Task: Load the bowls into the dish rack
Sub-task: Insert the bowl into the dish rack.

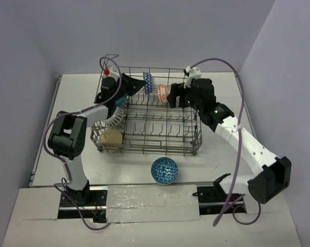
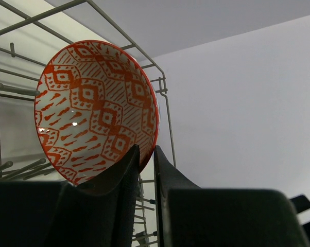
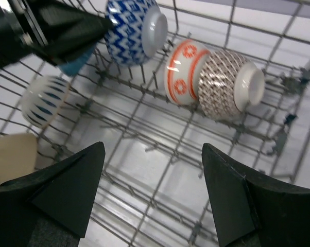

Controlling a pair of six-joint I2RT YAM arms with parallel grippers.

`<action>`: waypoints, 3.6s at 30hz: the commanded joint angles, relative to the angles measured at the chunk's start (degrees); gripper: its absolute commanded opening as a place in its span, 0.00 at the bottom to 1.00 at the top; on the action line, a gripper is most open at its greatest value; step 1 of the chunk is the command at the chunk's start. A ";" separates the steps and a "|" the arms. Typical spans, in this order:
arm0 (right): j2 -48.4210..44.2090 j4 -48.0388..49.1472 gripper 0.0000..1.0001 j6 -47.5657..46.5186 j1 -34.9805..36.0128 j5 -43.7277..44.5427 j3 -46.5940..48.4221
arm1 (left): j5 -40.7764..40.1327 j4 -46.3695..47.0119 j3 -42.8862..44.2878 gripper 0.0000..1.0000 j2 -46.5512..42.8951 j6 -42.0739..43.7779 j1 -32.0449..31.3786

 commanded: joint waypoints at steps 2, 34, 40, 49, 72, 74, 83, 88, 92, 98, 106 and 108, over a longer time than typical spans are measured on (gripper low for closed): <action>7.09 6.64 0.83 4.58 -4.07 -11.08 7.29 | 0.74 -3.64 -0.24 0.20 -1.66 1.00 0.81; 37.78 16.67 0.90 15.05 -10.67 -34.39 29.27 | 2.67 -7.42 0.90 0.19 -1.65 3.38 1.95; 40.07 16.93 0.90 15.66 -10.67 -36.06 30.86 | 2.94 -7.50 0.72 0.19 -1.30 3.47 2.04; 42.79 19.48 0.90 17.68 -10.67 -38.34 31.91 | 3.38 -8.38 0.90 0.19 -1.22 4.08 2.13; 45.34 24.31 0.90 21.64 -10.49 -41.95 32.09 | 3.99 -10.23 1.25 0.20 -0.95 5.05 2.48; 45.43 24.67 0.90 21.81 -10.41 -42.12 31.91 | 4.26 -10.32 1.34 0.20 -0.78 5.13 2.48; 44.90 24.85 0.90 21.46 -9.88 -41.95 30.51 | 4.78 -10.93 1.43 0.21 -0.95 5.40 2.92; 44.73 25.46 0.90 21.55 -9.53 -41.86 29.72 | 5.05 -11.98 1.60 0.21 -1.39 5.92 3.01; 44.55 26.51 0.89 22.08 -9.44 -42.04 28.49 | 4.87 -13.13 1.43 0.22 -1.92 6.37 3.10; 44.46 28.01 0.89 22.61 -9.09 -42.30 26.73 | 5.75 -13.83 1.52 0.24 -1.65 6.36 3.27; 44.81 27.31 0.89 22.08 -8.91 -42.30 26.81 | 8.73 -16.46 3.80 0.07 -0.51 7.95 3.80; 44.90 27.31 0.89 22.17 -8.91 -42.30 27.08 | 9.79 -17.26 4.67 0.07 -0.34 8.65 3.89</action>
